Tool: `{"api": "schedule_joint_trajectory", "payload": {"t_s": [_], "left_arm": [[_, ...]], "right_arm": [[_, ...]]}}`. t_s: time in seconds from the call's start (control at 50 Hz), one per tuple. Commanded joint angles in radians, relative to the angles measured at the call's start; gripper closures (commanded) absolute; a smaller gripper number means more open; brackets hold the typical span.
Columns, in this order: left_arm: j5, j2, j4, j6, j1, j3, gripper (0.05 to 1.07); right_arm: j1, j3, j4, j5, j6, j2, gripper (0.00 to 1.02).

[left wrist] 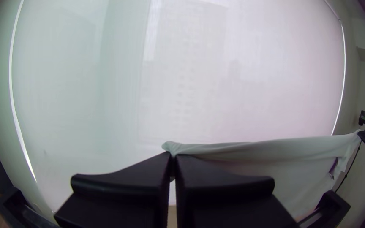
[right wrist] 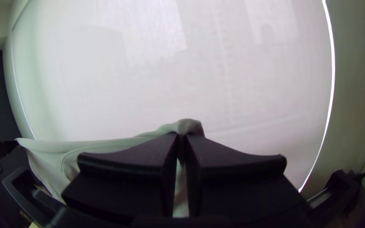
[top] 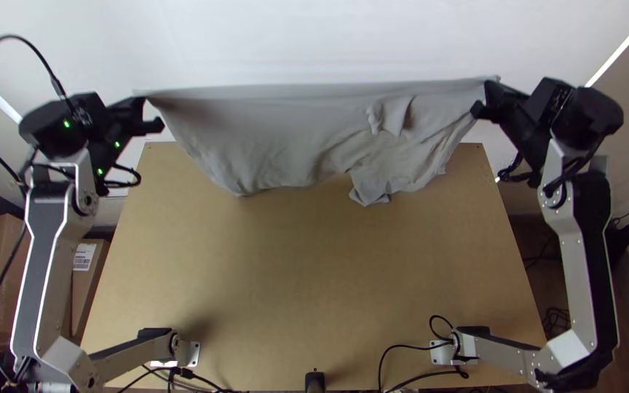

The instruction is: Fold the t-shirt

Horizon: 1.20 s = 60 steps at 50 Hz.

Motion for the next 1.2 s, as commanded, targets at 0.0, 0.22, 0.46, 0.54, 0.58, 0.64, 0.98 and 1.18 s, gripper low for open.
{"api": "schedule_joint_trajectory", "payload": {"t_s": [0.0, 0.22, 0.46, 0.54, 0.58, 0.64, 0.98, 1.18], "left_arm": [[-0.083, 0.083, -0.057, -0.004, 0.045, 0.202, 1.05], [-0.091, 0.134, -0.147, -0.013, 0.041, 0.455, 1.05], [-0.128, 0.004, -0.144, -0.027, 0.055, 0.5, 1.05], [-0.128, -0.075, -0.144, -0.032, 0.065, 0.48, 1.05], [-0.128, -0.116, -0.144, -0.035, 0.074, 0.471, 1.05], [-0.128, -0.18, -0.152, -0.035, 0.074, 0.452, 1.05], [-0.125, -0.484, -0.198, -0.021, 0.071, 0.277, 1.05], [-0.112, -0.57, -0.218, -0.019, 0.044, 0.05, 1.05]], "right_arm": [[-0.029, 0.167, -0.018, 0.074, -0.014, 0.079, 1.0], [-0.005, 0.429, -0.084, 0.102, -0.014, 0.154, 1.0], [0.026, 0.486, -0.101, 0.102, -0.001, 0.001, 1.0], [0.037, 0.458, -0.121, 0.102, 0.002, -0.09, 1.0], [0.04, 0.437, -0.133, 0.102, 0.006, -0.14, 1.0], [0.049, 0.4, -0.144, 0.102, 0.012, -0.22, 1.0], [0.083, 0.285, -0.332, 0.094, 0.048, -0.516, 1.0], [0.089, 0.153, -0.346, 0.09, 0.044, -0.538, 1.0]]}}
